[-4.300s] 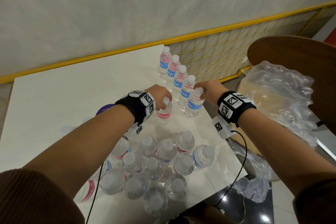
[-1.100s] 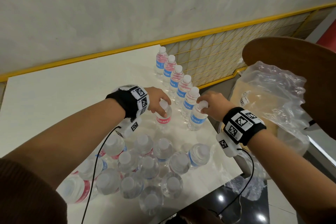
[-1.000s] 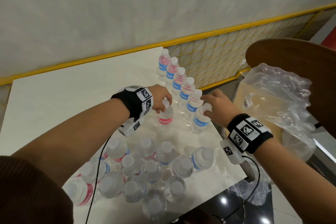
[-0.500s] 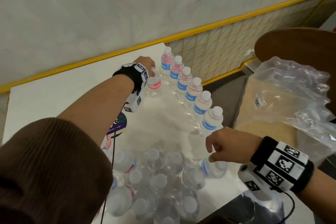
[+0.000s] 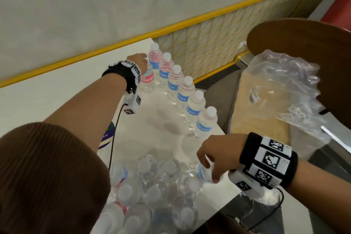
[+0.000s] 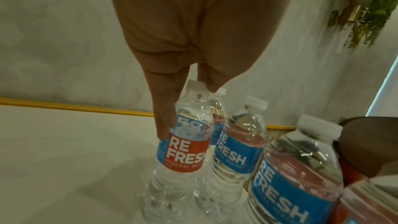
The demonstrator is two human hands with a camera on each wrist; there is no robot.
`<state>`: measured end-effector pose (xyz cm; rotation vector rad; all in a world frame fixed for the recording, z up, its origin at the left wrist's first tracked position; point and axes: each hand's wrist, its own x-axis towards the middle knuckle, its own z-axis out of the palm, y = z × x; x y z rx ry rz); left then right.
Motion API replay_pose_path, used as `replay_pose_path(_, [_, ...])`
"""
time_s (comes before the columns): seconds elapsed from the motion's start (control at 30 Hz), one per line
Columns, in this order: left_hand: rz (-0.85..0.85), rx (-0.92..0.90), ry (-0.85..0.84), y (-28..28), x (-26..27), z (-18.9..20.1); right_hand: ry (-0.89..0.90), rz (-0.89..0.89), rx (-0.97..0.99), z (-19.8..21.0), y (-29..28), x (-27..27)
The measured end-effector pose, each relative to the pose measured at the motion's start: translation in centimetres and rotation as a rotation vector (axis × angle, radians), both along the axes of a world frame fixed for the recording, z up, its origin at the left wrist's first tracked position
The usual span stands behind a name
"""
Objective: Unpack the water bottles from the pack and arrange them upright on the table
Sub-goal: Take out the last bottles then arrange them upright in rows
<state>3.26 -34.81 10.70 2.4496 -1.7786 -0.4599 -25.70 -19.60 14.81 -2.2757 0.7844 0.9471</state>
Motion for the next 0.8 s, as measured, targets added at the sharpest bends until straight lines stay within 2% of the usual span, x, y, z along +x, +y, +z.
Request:
replay_pose_path(0.13, [0.003,0.025,0.067,-0.2,0.5,0.1,-0.041,-0.033,-0.046,0.2,0.0,0.1])
replay_pose_path(0.33, [0.023,-0.046,0.118,-0.2,0.5,0.0,-0.175,-0.122,-0.138,0.3,-1.5,1.5])
replay_pose_path(0.47, [-0.053,0.042,0.045,0.2,0.2,0.5,-0.212,-0.115,-0.212,0.0,-3.0,4.0])
replay_pose_path(0.67, [-0.144,0.055,-0.153,0.4,1.6,1.4,-0.238,-0.089,-0.295,-0.1,-6.1,9.4])
replay_pose_path(0.8, [-0.193,0.051,-0.178,0.4,1.9,1.7,-0.231,-0.063,-0.367,-0.1,-8.0,12.7])
